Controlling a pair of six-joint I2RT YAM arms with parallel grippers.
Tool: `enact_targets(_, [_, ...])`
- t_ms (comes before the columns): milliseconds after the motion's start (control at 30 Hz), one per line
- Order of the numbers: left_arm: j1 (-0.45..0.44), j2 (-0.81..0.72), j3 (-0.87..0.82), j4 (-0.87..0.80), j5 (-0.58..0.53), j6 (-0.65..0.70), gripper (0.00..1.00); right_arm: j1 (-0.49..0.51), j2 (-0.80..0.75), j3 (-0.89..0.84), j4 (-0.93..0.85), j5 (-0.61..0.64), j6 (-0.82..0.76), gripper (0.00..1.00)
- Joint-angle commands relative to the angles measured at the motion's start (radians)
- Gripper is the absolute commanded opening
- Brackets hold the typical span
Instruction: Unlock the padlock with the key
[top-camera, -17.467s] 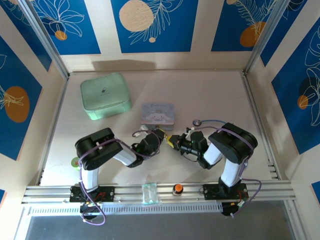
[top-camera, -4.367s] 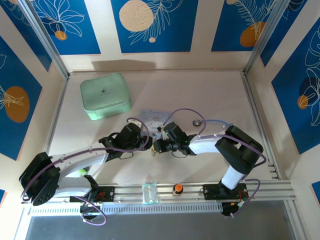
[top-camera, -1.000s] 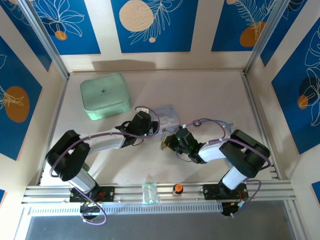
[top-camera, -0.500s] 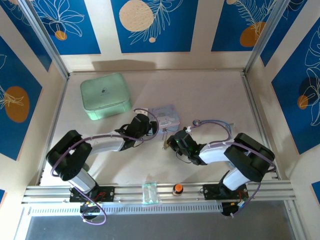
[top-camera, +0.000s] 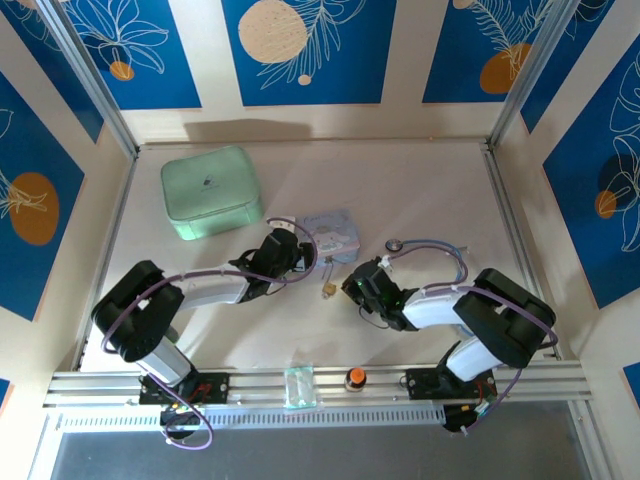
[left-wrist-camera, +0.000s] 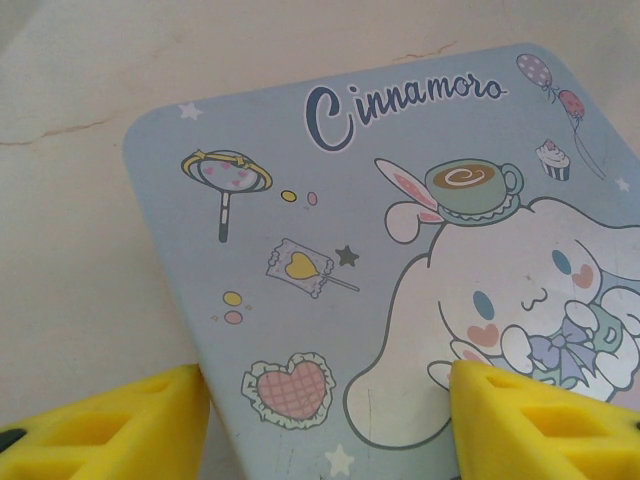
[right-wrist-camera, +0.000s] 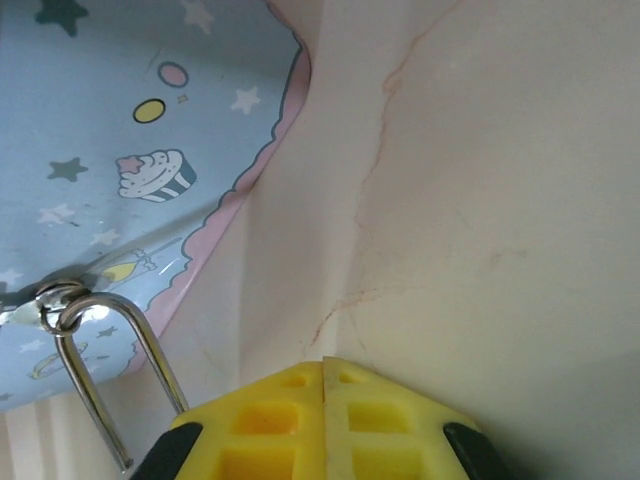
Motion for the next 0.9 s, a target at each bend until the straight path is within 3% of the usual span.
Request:
enact_targets(0, [0.0,0.02,-0.05,-0.194,0.023,0.025,0.62,-0.06,-0.025,-0.054,-0.143,-0.116,-0.207,0.18])
enact_targets(133, [0.0,0.001,-0.047,-0.203,0.032,0.03,0.62,-0.057,-0.07,0.014,-0.304,-0.196,-0.438,0.38])
enact_targets(367, [0.0,-0.003,-0.026,-0.215,0.049,0.04,0.62,0.005,-0.005,0.182,-0.524,-0.196,-0.721,0.44])
enact_targets(867, [0.0,-0.002,-0.03,-0.216,0.054,0.036,0.62,0.093,0.074,0.249,-0.423,-0.218,-0.651,0.51])
